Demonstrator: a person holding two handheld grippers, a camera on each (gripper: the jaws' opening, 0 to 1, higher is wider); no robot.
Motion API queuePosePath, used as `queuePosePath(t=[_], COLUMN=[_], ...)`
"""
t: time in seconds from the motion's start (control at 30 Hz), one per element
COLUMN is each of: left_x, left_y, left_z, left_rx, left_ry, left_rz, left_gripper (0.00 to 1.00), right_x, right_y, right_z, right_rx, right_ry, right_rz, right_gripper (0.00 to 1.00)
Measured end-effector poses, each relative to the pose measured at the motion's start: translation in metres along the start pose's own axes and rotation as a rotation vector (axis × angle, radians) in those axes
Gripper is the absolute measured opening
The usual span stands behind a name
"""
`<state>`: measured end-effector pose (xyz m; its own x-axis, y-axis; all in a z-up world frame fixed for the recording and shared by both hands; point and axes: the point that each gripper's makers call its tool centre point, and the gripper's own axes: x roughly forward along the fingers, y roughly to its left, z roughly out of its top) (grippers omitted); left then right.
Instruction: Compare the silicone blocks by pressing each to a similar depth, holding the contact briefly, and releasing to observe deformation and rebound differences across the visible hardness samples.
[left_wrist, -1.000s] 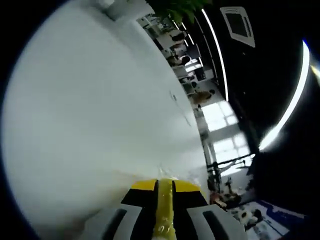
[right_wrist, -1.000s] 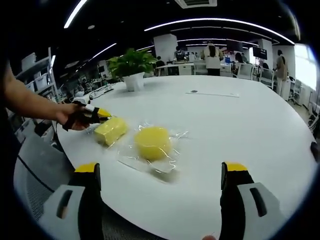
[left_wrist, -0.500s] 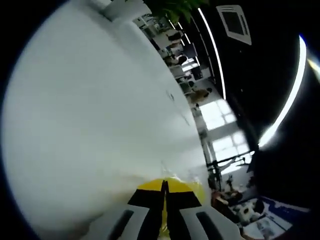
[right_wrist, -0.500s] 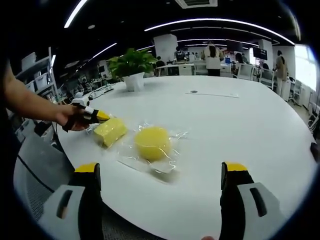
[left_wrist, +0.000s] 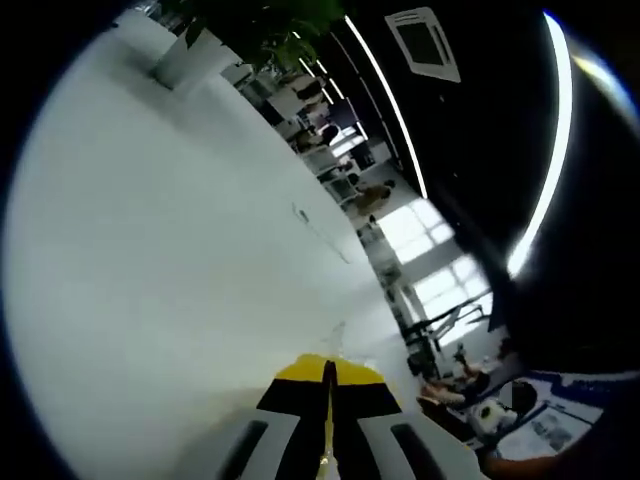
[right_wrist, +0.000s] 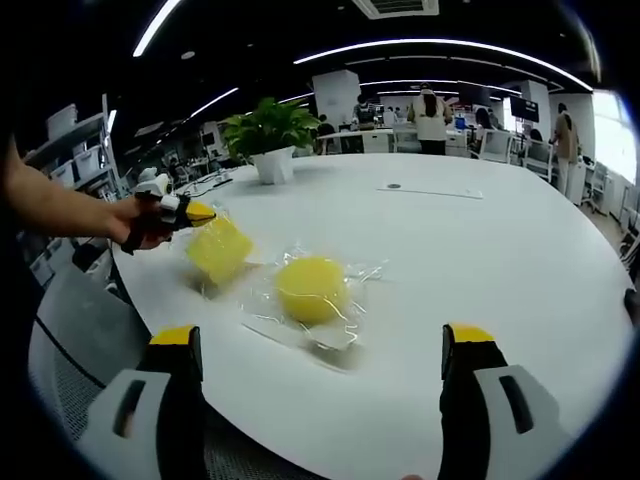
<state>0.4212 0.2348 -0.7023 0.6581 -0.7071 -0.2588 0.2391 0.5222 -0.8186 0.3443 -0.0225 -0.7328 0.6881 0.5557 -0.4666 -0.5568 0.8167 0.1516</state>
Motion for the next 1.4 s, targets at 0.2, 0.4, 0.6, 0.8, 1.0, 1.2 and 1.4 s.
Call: queuePosePath(t=[0.2,0.4,0.6,0.8,1.0,1.2,1.4], left_x=[-0.009,-0.017,-0.020,-0.023,-0.028,-0.034,-0.033], left_y=[0.000,-0.015,-0.037,-0.058,-0.082,-0.107,-0.122], left_z=[0.004,0.012,0.020,0.030,0.042,0.062,0.069], left_rx=[0.061,0.148,0.308,0.395,0.516,0.572,0.660], left_ry=[0.009,-0.021,-0.030,-0.049,-0.055,-0.085,-0.043], left_rz=[-0.002,-0.006,0.016,0.013,-0.007,-0.051,-0.082], left_gripper=[0.00,0.00,0.00,0.00,0.00,0.00,0.00], right_x=[0.000,0.001,0.000,-0.002,-0.002,-0.002,-0.001], right_y=[0.003,0.005,0.006,0.004,0.006,0.006,0.004], right_z=[0.000,-0.001,0.001,0.004,0.005,0.003,0.000], right_rx=[-0.012,-0.019,-0.009,0.001,-0.005,-0.008,-0.008], right_ry=[0.003,0.007,-0.001,-0.023,-0.023,-0.014,0.003], right_rz=[0.014,0.021,0.028,0.017,0.021,0.020,0.011], right_gripper=[0.93,0.93,0.94,0.94,0.94,0.94,0.94])
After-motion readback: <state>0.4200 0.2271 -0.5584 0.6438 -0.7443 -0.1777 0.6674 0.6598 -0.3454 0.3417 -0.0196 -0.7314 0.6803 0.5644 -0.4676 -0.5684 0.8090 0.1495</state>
